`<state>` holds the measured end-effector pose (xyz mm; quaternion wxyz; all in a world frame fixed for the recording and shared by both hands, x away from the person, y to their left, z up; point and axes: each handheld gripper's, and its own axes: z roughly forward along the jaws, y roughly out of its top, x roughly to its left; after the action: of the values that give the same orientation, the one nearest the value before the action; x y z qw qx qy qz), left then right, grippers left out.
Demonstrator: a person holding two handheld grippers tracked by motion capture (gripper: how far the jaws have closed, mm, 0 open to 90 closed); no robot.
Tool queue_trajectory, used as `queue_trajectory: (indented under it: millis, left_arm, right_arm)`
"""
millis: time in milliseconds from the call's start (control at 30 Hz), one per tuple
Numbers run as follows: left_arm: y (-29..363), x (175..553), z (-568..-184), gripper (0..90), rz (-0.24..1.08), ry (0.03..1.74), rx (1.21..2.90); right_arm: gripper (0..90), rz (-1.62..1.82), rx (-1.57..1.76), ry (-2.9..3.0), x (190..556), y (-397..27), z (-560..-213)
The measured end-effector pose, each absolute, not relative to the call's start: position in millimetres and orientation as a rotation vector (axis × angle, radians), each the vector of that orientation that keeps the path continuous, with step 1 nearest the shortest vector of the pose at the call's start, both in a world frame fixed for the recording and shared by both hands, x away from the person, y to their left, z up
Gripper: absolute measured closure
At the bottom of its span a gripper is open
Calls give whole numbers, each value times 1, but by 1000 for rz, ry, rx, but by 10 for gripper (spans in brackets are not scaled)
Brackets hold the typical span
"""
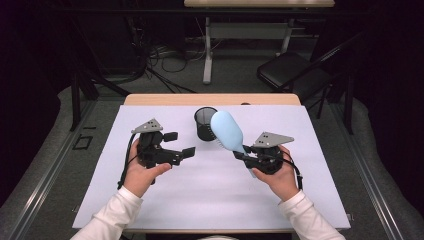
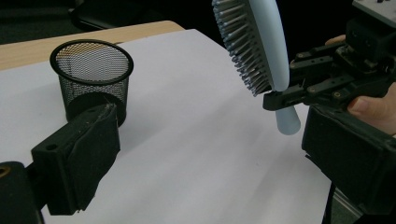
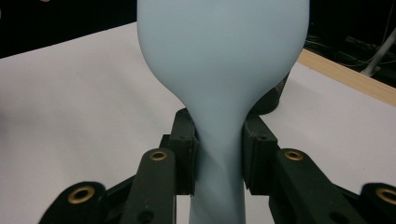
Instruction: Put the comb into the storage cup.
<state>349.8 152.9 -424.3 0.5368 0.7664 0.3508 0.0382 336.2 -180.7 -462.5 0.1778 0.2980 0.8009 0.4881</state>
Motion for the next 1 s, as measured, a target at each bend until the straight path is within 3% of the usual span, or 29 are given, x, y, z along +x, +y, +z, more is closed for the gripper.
queue_trajectory:
  millis: [1000]
  left_arm:
    - [106, 388, -393, 54, -56, 829, 1833]
  right_arm:
    - [696, 1403, 832, 2253, 334, -181, -460]
